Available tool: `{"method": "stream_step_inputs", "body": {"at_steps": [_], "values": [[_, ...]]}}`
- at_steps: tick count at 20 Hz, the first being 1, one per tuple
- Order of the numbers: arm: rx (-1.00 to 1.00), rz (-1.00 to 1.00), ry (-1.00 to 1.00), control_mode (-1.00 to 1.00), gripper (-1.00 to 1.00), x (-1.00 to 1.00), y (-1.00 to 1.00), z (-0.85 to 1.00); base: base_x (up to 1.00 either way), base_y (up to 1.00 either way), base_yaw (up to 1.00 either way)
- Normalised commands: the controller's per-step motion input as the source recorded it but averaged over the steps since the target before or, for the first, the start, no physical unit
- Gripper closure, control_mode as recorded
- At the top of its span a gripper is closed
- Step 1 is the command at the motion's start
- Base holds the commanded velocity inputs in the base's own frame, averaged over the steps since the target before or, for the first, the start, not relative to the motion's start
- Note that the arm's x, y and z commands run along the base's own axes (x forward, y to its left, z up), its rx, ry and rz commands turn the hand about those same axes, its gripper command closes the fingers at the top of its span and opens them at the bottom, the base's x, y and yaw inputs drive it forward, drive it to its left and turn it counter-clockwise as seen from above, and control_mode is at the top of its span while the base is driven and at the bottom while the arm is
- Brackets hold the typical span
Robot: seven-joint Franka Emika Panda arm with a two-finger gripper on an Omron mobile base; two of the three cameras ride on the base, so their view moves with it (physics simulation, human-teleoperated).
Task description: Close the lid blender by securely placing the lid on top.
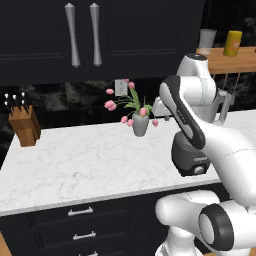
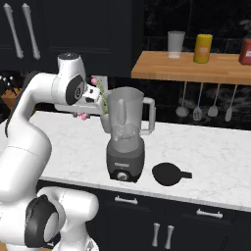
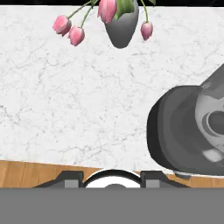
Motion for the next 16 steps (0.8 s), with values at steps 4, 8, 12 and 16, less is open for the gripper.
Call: {"method": "stream_step_inputs", "body": {"at_steps": [4,8,12,16], "values": [[0.04,-0.02,0.00,-1.00,-1.00,-0.14,-0.20,0.00,0.00,0.00,0.00],[0.14,-0.31,0.11,-1.00,-1.00,-0.24,-0.96,-0.02,0.00,0.00,0.00],[0.04,-0.34,0.11,-1.00,-1.00,-0.20,-0.98,-0.03,0.00,0.00,0.00],[0.00,-0.44,0.20,-1.00,-1.00,-0.27,-0.94,-0.32,0.00,0.00,0.00]]}}
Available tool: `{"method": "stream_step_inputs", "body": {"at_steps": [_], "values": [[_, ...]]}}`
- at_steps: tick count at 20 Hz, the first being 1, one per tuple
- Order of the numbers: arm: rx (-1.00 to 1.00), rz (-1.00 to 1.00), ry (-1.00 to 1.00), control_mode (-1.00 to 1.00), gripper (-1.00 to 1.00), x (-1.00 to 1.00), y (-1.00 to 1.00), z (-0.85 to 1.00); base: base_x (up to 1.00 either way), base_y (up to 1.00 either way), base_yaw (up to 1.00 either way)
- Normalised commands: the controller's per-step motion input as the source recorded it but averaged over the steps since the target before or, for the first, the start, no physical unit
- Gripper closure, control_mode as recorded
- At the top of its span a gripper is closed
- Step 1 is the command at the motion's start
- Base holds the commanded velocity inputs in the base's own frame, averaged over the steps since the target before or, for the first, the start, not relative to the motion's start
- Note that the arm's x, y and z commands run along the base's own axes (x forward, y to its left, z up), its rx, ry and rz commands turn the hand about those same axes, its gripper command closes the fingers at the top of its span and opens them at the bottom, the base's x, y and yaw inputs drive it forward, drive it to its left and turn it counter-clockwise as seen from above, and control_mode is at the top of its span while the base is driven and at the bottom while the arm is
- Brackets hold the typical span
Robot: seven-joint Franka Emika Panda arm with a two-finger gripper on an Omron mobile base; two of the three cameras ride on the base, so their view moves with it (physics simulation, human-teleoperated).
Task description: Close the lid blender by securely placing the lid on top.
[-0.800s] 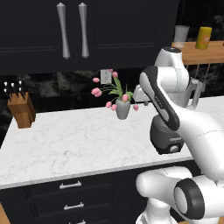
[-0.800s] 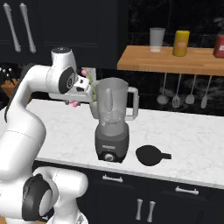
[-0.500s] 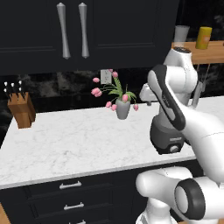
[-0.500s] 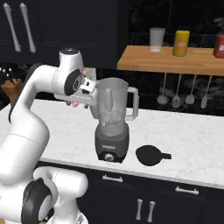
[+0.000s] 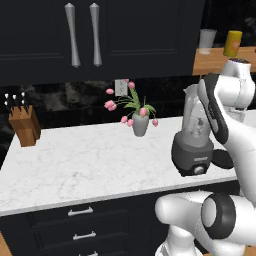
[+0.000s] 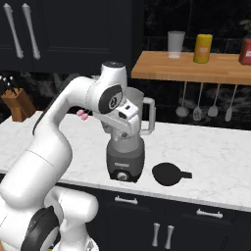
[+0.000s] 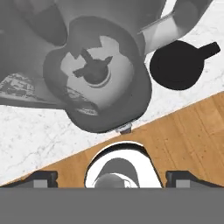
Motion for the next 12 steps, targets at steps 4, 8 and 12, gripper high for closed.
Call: {"method": "stream_step_inputs", "body": {"at_steps": [4,8,12], "values": [[0.03,-0.60,0.30,-1.00,-1.00,-0.17,-0.82,-0.45,0.00,0.00,0.00],[0.06,-0.57,0.13,-1.00,-1.00,-0.16,-0.91,-0.52,0.00,0.00,0.00],[0.10,-0.42,-0.01,-1.00,-1.00,0.00,-0.91,-0.21,0.00,0.00,0.00]]}}
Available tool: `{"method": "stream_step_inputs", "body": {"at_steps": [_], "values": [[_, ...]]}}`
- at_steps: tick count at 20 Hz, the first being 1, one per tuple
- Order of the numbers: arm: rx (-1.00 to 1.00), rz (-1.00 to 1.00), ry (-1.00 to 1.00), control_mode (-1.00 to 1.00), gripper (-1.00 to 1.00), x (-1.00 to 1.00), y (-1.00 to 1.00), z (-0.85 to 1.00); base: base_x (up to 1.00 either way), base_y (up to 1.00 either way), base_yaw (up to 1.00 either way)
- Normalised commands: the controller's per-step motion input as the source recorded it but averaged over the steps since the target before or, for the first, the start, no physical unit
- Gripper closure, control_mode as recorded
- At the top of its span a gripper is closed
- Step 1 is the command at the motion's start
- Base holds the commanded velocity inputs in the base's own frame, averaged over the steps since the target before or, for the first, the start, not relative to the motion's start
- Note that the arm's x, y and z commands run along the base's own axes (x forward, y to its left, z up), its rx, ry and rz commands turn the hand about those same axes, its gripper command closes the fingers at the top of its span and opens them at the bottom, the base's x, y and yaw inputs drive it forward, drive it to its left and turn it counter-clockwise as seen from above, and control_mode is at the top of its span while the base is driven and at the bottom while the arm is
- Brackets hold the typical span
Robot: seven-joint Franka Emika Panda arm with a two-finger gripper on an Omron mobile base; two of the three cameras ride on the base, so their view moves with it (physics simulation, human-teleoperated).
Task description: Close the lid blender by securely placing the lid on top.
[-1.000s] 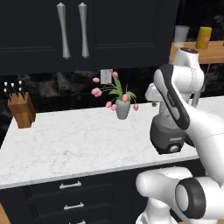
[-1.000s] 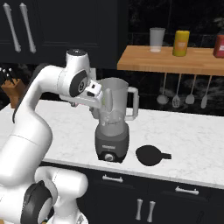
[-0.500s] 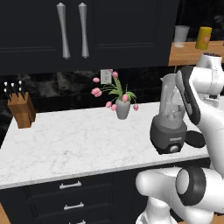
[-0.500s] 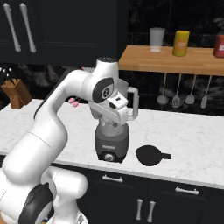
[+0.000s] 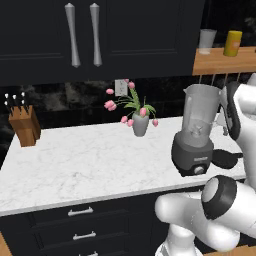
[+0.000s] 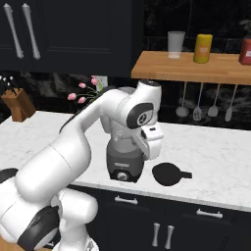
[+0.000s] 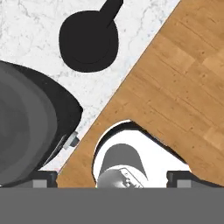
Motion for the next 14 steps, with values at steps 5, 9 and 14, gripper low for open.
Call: {"method": "stream_step_inputs", "body": {"at_steps": [5,9,14], "values": [[0.12,-0.33,-0.11,-1.00,-1.00,0.00,-0.99,-0.24,0.00,0.00,0.00],[0.03,-0.26,-0.10,-1.00,-1.00,0.00,-0.89,-0.37,0.00,0.00,0.00],[0.00,-0.19,-0.03,-1.00,-1.00,0.27,-0.57,-0.70,0.00,0.00,0.00]]}}
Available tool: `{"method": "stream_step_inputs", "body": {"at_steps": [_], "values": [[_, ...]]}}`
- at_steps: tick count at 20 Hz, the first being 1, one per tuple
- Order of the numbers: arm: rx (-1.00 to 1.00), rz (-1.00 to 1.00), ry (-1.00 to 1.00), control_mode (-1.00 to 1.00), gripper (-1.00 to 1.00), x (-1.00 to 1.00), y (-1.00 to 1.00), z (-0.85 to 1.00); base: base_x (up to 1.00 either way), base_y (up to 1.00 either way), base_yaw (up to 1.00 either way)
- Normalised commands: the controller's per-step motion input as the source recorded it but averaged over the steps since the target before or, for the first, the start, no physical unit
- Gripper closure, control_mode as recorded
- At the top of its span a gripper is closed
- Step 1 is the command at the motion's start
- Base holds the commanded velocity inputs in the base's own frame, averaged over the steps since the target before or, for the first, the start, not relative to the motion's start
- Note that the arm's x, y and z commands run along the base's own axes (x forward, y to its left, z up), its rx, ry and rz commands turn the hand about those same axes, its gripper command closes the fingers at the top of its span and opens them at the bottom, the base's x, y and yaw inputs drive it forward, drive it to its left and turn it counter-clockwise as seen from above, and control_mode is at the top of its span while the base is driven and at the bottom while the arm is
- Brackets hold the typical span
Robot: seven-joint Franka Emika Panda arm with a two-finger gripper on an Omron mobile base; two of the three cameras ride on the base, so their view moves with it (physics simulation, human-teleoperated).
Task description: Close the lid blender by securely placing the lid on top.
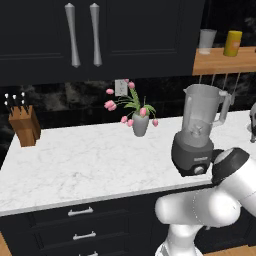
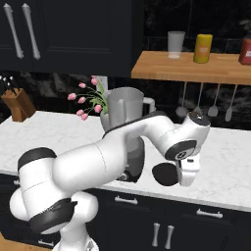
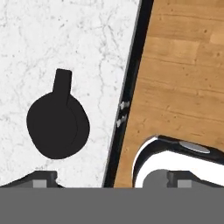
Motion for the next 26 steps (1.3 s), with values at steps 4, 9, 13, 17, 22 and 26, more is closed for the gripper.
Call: {"method": "stream_step_inputs", "body": {"at_steps": [4,9,13,17,22,26], "values": [[0.00,-0.17,-0.12,-1.00,-1.00,0.13,-0.20,-0.92,0.00,0.00,0.00],[0.01,-0.14,-0.14,-1.00,-1.00,0.17,-0.05,-0.38,0.00,0.00,0.00],[0.03,-0.03,0.00,-1.00,-1.00,0.55,-0.11,-0.06,0.00,0.00,0.00],[0.06,0.00,0.09,-1.00,-1.00,0.50,-0.36,-0.02,0.00,0.00,0.00],[0.09,0.00,0.05,-1.00,-1.00,0.17,-0.44,-0.09,0.00,0.00,0.00],[0.07,0.00,0.00,-1.00,-1.00,0.17,-0.23,-0.17,0.00,0.00,0.00]]}}
